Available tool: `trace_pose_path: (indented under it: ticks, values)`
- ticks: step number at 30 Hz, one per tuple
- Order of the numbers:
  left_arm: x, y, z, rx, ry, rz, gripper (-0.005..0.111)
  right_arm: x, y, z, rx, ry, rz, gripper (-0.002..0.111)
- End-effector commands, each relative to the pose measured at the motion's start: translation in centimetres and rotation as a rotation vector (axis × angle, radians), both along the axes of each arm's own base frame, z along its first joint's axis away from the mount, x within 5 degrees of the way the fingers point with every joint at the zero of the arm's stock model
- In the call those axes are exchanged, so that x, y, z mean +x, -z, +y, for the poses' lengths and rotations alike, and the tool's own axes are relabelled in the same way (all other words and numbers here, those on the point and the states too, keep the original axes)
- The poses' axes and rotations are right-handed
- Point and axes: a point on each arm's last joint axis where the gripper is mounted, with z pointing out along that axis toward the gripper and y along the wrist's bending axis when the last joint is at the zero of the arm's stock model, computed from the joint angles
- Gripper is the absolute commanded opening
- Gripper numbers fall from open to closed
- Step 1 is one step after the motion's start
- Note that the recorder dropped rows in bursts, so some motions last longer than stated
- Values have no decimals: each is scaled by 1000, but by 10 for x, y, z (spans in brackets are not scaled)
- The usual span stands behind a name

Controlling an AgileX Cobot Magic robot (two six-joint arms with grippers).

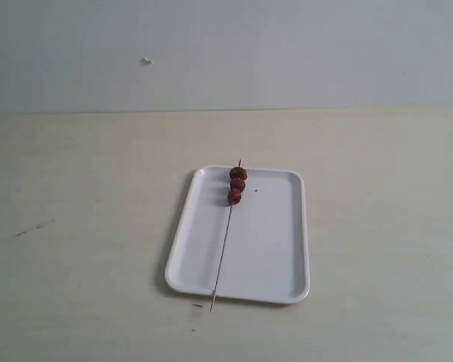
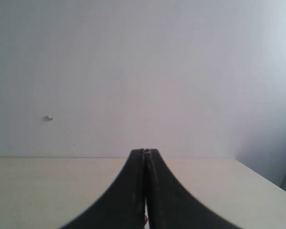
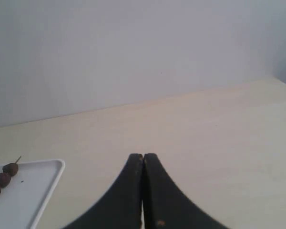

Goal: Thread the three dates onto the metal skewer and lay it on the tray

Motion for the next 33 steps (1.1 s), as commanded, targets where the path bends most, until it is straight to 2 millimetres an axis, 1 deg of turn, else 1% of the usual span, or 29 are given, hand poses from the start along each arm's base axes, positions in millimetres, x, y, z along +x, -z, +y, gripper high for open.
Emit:
trace_pose_path:
  ticks: [1, 4, 6, 10, 13, 15, 18, 22, 24, 29, 33]
  values:
    - [-1, 0, 0, 0, 4, -11, 0, 0, 2, -1, -11, 8, 3, 0]
    - [-2, -1, 0, -3, 14, -16, 0, 0, 2, -1, -11, 8, 3, 0]
    - [-3, -1, 4, -10, -25, -28, 0, 0, 2, -1, -11, 8, 3, 0]
    - [-6, -4, 15, -32, -164, -74, 0, 0, 2, -1, -11, 8, 3, 0]
    - [-11, -7, 25, -42, -314, -120, 0, 0, 2, -1, -11, 8, 3, 0]
    - [-12, -7, 27, -32, -360, -123, 0, 0, 2, -1, -9, 8, 2, 0]
    - [-12, -5, 28, -6, -398, -115, 0, 0, 2, -1, -9, 8, 2, 0]
    - [-11, -3, 27, 10, -393, -89, 0, 0, 2, -1, -9, 8, 2, 0]
    - [-11, 1, 25, 43, -378, -69, 0, 0, 2, -1, -9, 8, 2, 0]
    - [-9, 20, 24, 200, -380, -21, 0, 0, 2, -1, -9, 8, 2, 0]
    - [-9, 36, 26, 224, -399, 23, 0, 0, 2, -1, -9, 8, 2, 0]
